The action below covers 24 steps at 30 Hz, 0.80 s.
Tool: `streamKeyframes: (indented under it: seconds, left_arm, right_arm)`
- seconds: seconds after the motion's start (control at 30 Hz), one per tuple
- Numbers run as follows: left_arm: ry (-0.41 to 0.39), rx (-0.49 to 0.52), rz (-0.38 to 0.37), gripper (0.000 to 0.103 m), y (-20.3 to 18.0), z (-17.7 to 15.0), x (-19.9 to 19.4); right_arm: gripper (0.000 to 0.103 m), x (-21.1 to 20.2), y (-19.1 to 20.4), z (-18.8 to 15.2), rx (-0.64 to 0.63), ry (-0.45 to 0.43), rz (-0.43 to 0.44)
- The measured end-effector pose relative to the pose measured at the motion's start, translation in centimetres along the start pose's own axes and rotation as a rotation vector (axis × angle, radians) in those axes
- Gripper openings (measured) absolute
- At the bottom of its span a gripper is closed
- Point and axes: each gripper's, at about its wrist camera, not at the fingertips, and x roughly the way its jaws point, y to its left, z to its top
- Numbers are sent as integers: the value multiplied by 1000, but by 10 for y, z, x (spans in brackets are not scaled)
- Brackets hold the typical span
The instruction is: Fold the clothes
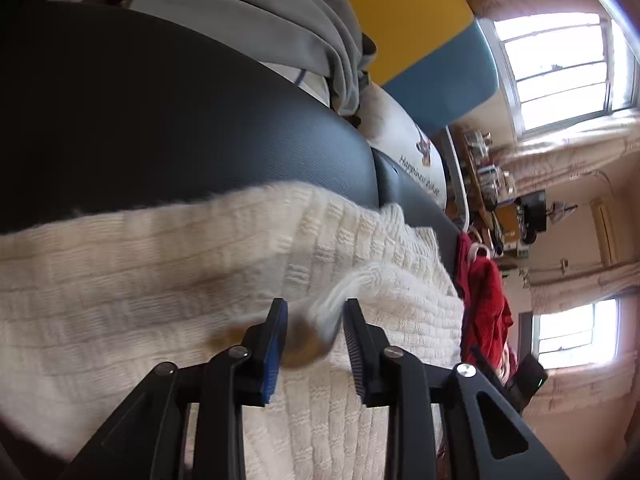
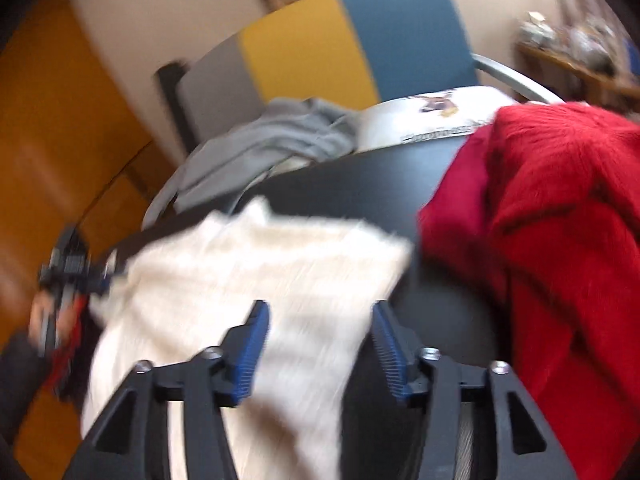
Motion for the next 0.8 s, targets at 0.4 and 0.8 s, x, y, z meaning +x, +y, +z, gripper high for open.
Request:
streamKeyframes:
  seconds: [0.4, 0.8]
  left_arm:
    - [5, -77, 24, 44, 19, -5, 11]
    - [-27, 14, 105, 7, -9, -39, 4]
  right_arm:
    - [68, 51, 93, -48, -611, 99, -269]
    - [10, 30, 63, -32, -547, 131, -330]
